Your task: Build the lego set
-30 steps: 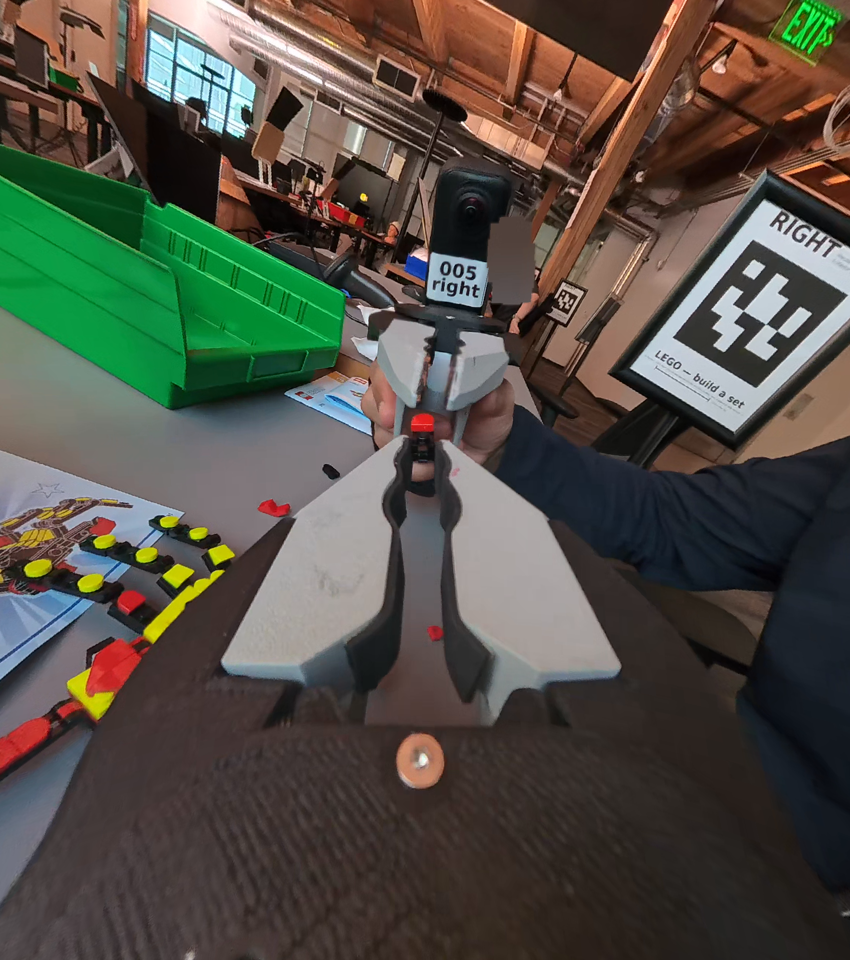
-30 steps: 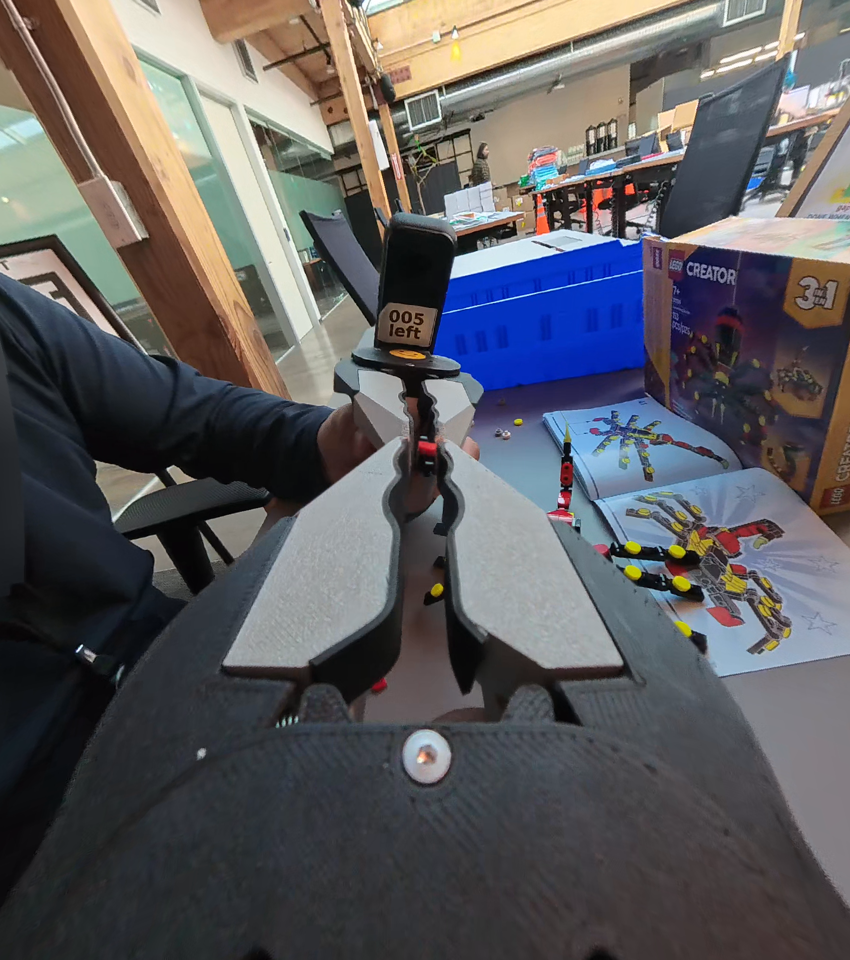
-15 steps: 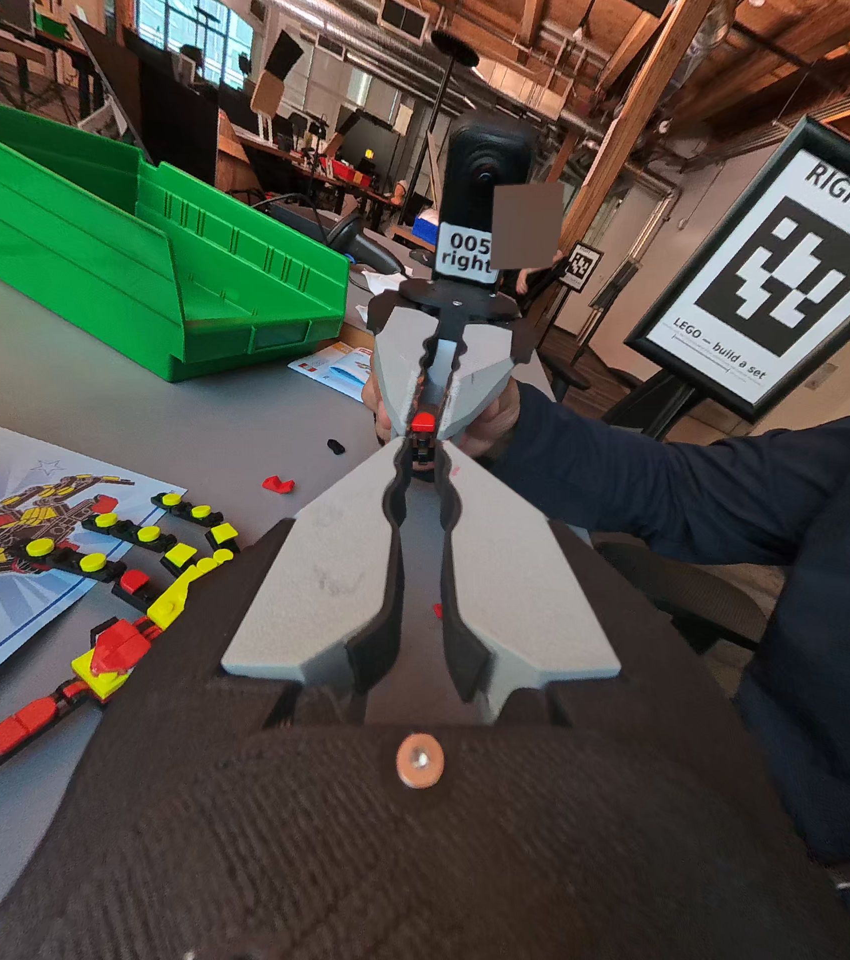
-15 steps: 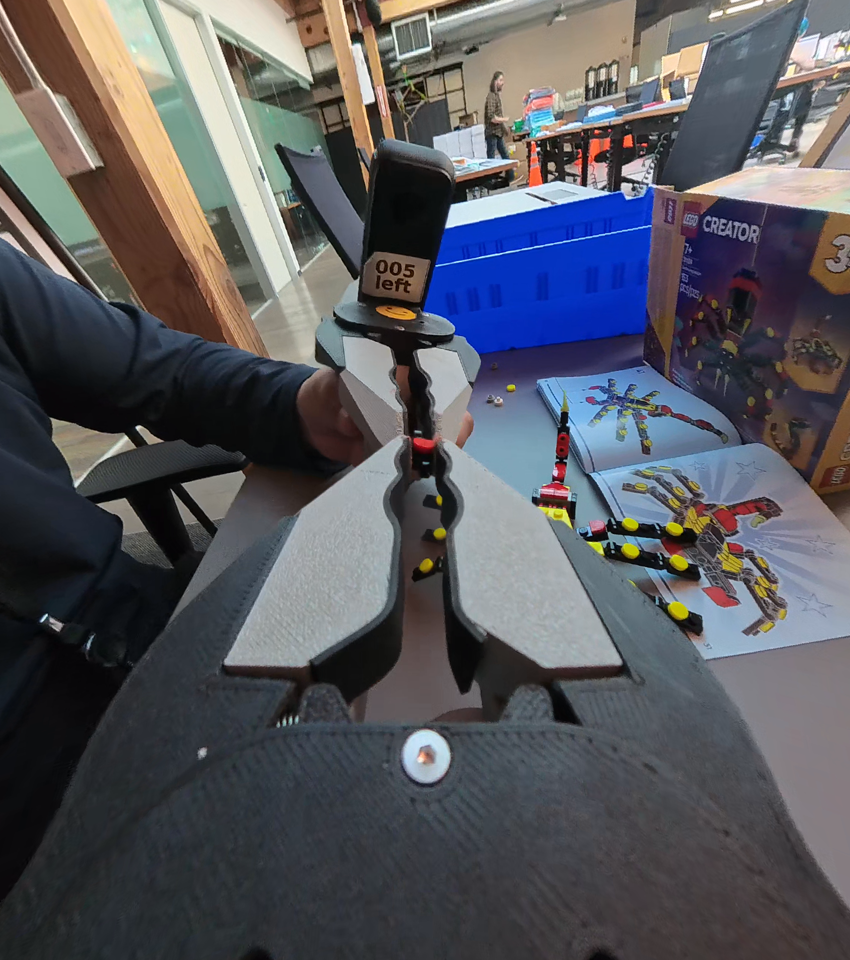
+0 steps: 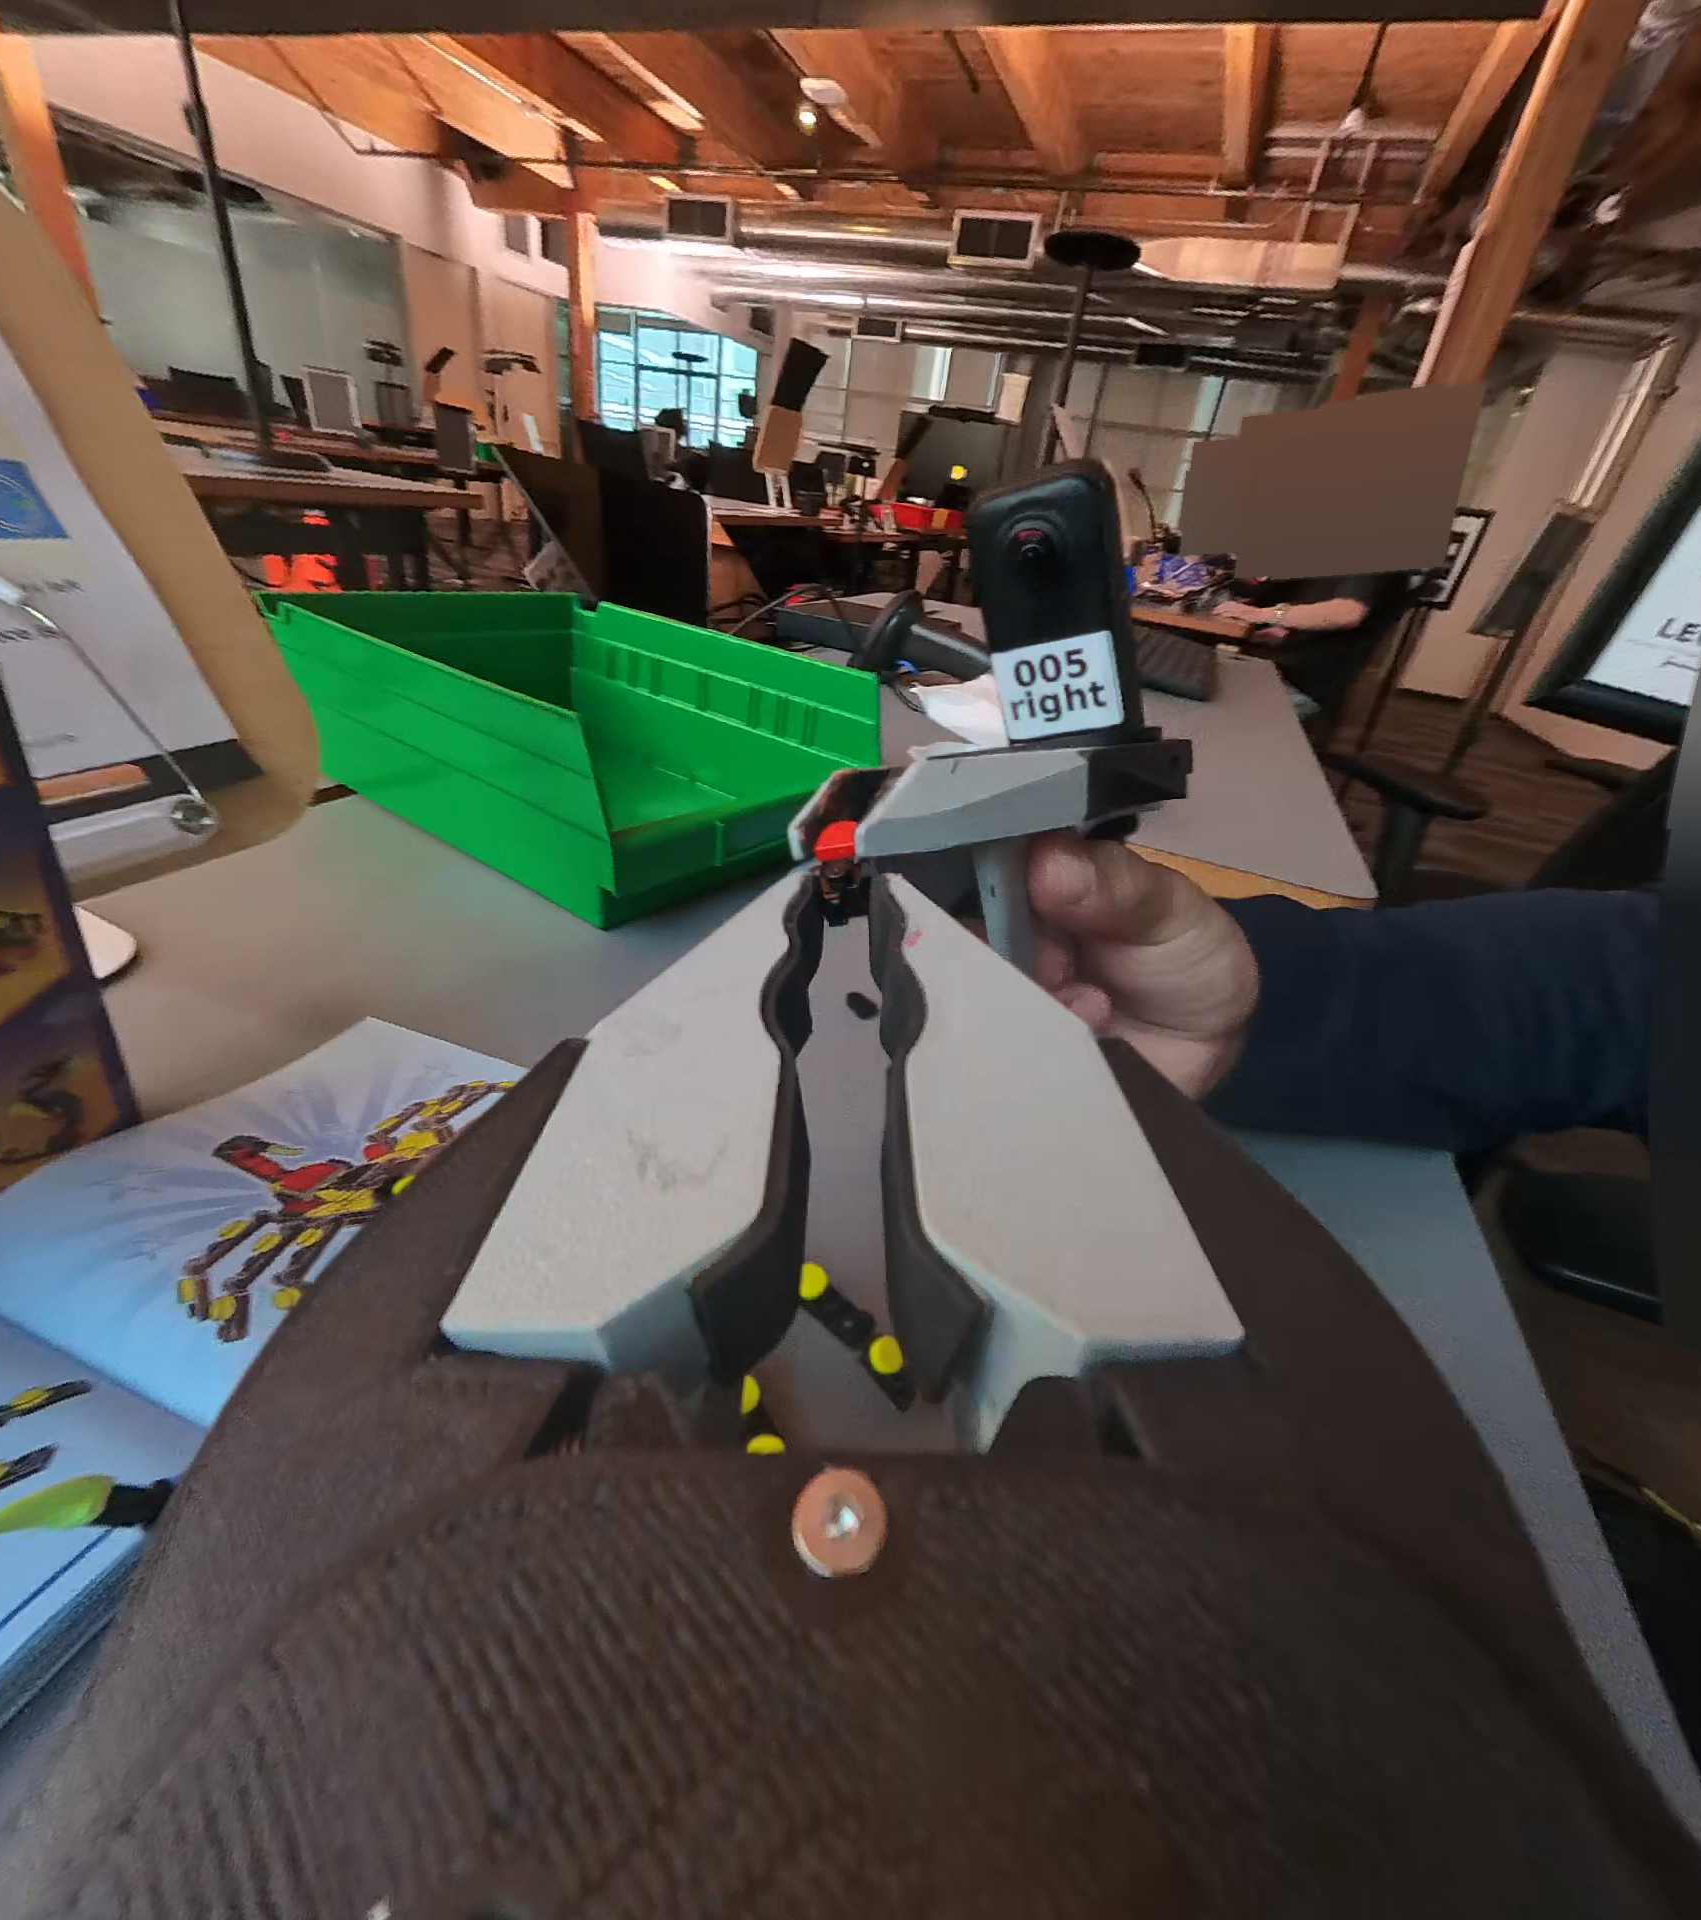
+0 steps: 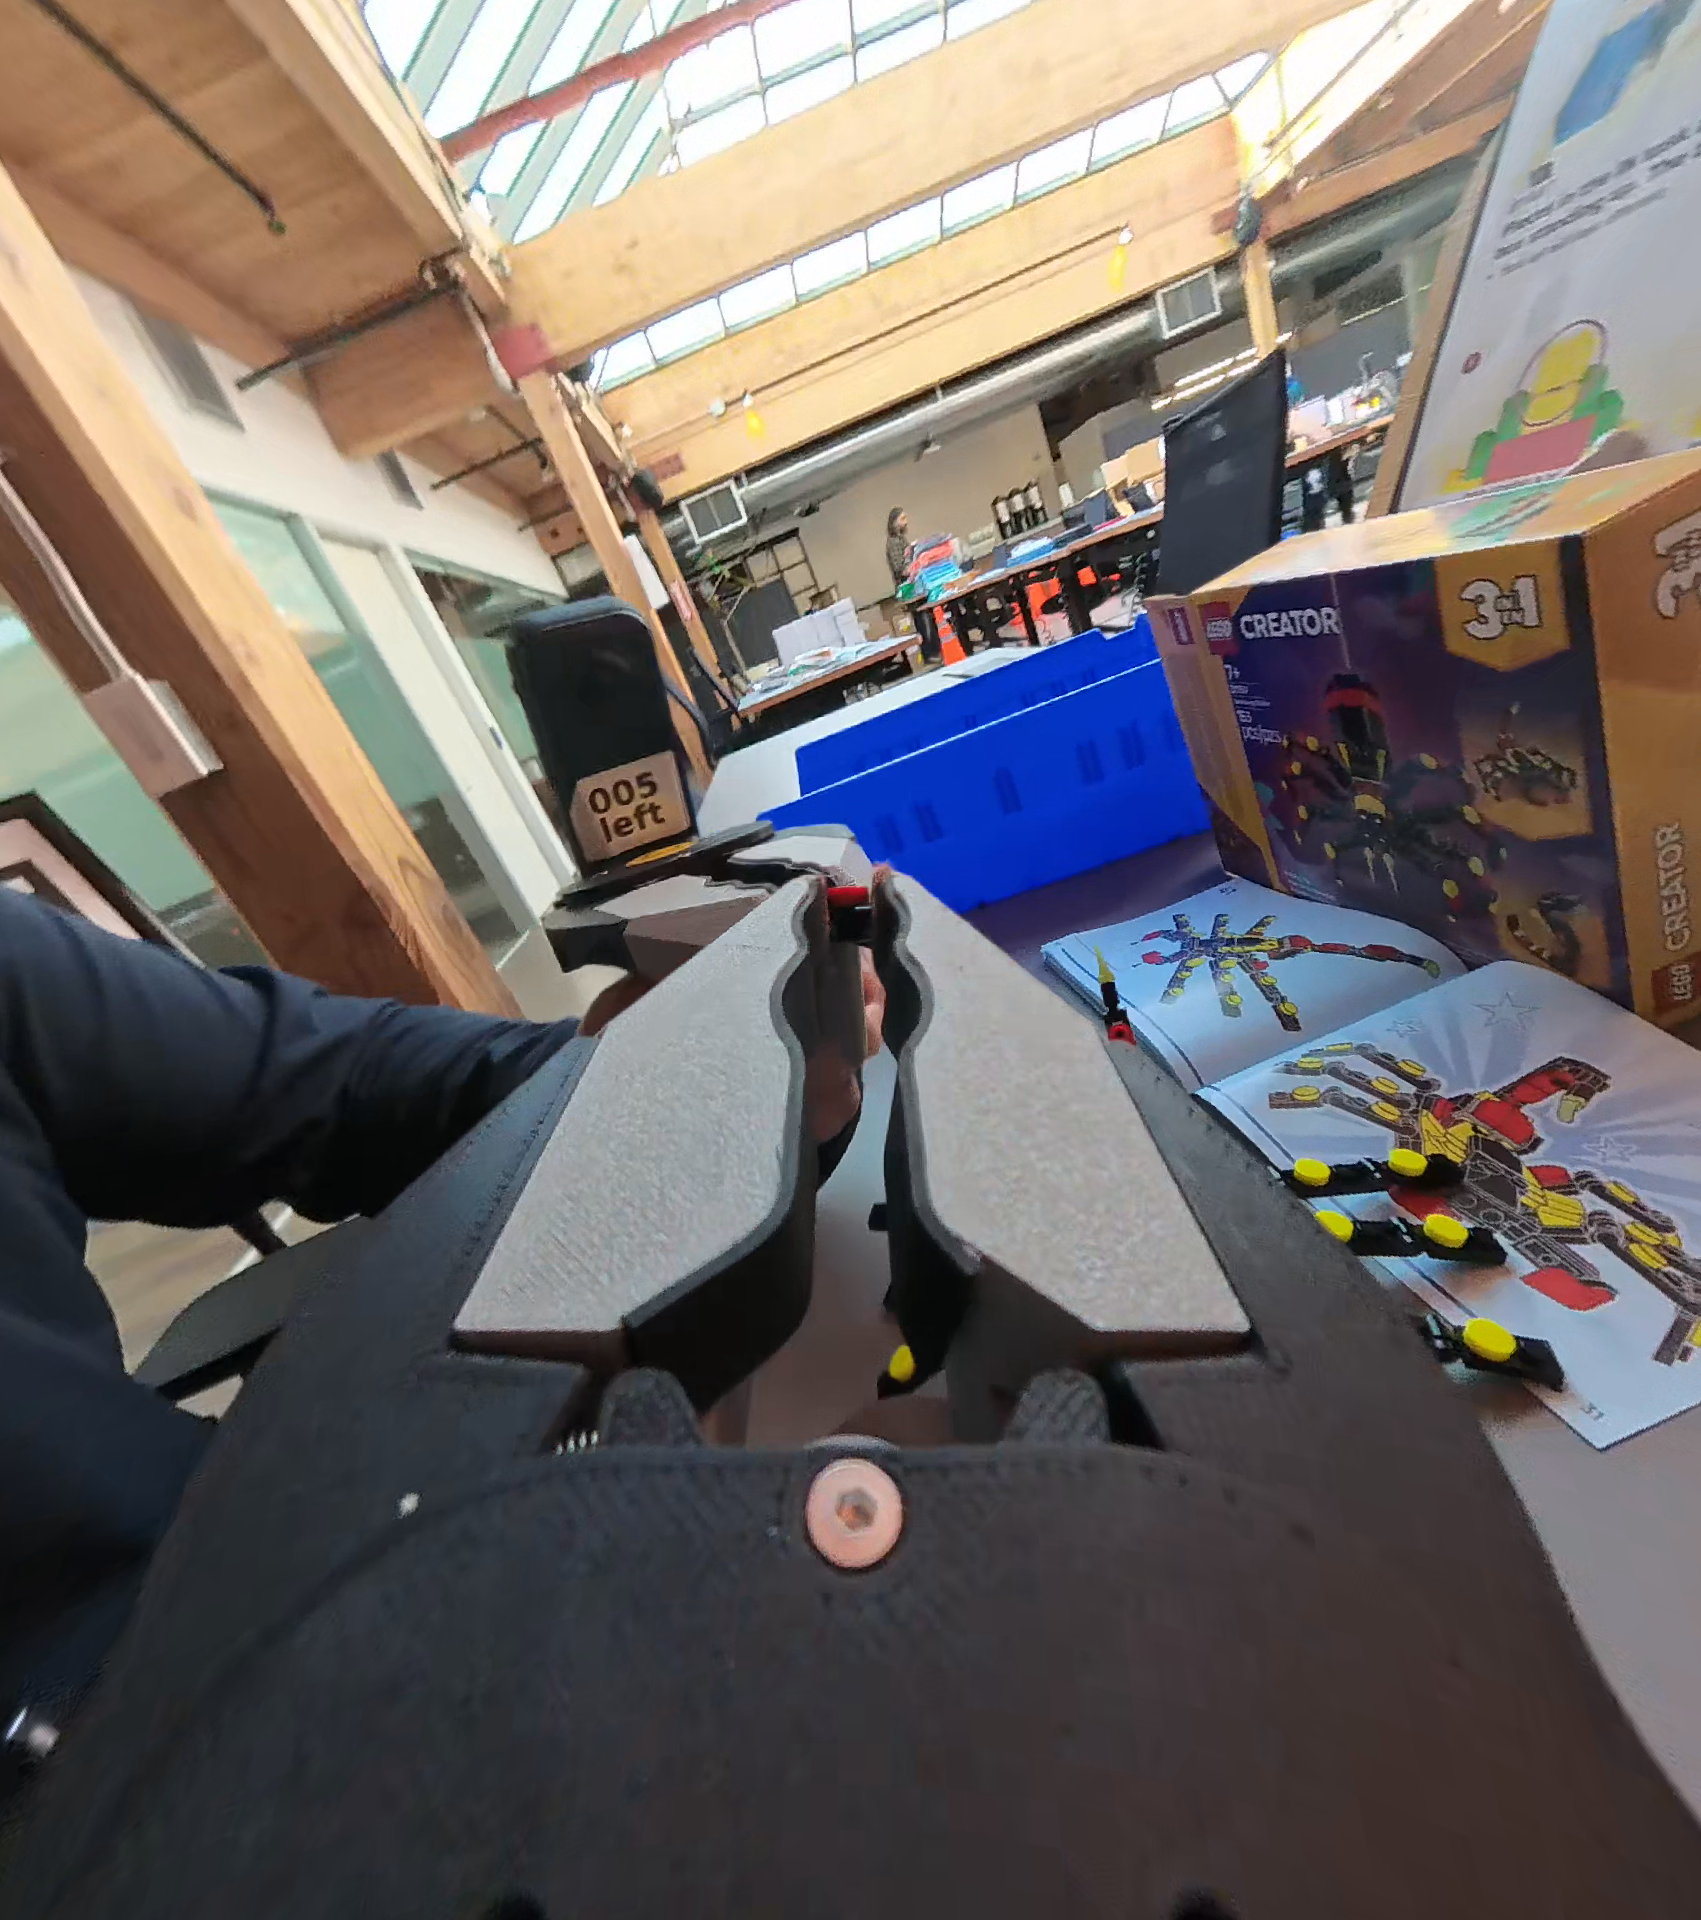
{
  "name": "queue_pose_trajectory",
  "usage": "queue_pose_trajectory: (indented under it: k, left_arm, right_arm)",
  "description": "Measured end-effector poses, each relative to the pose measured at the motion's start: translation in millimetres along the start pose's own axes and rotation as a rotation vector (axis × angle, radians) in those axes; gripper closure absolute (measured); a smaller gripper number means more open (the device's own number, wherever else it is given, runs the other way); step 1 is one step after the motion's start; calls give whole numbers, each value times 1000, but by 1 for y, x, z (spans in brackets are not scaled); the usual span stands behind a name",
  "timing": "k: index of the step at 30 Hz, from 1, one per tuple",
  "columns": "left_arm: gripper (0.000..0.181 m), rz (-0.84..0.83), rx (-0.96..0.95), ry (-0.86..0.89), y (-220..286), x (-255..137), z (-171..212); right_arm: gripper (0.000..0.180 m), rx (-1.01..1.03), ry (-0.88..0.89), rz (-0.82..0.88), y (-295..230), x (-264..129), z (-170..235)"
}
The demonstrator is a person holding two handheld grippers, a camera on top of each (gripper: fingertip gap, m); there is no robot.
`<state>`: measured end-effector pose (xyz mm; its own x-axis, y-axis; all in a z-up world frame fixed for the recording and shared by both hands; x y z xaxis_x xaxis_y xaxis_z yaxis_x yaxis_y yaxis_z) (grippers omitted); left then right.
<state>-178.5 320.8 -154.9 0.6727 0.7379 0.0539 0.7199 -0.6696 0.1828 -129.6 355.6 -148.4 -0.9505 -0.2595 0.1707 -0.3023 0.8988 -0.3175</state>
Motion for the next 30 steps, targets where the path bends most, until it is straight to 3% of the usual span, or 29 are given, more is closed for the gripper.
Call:
queue_pose_trajectory:
  k: [3, 7, 9, 15, 18, 22, 26, 30]
  left_arm:
    - [175, 17, -46, -1, -2, 1, 0]
    - [176, 290, -437, 41, 1, 2, -1]
    - [176, 330, -513, 40, -1, 1, 2]
    - [176, 232, -330, -11, 0, 0, 1]
    - [175, 117, -111, -104, 0, -1, 6]
    - [175, 125, -104, -141, 2, 0, 8]
    - [175, 96, -81, -158, -1, -1, 11]
    - [176, 69, -42, -157, -3, -1, 9]
  right_arm:
    - [175, 9, 30, 6, 2, 0, 0]
    - [176, 6, 68, -78, -5, -3, -3]
    - [176, 48, 62, -104, -3, -1, 0]
    - [176, 123, 79, -125, -1, 0, 2]
    - [175, -63, -21, -44, -3, 0, 5]
    - [175, -218, -83, 20, -7, -1, 5]
    - [176, -97, -62, -9, -1, 1, 8]
    - [176, 190, 11, -128, 5, 1, 9]
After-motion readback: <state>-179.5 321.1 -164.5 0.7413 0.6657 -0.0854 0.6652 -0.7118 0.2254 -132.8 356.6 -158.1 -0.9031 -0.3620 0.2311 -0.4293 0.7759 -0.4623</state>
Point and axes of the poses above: each gripper's, where its closed fingertips meet, x out along the fingers, z out of its underside, y = z × x across the jaws, the point moved 4 cm from there along -x, back along the fingers, and after that the axes turned 3 degrees about -x, right-handed, at the moved point
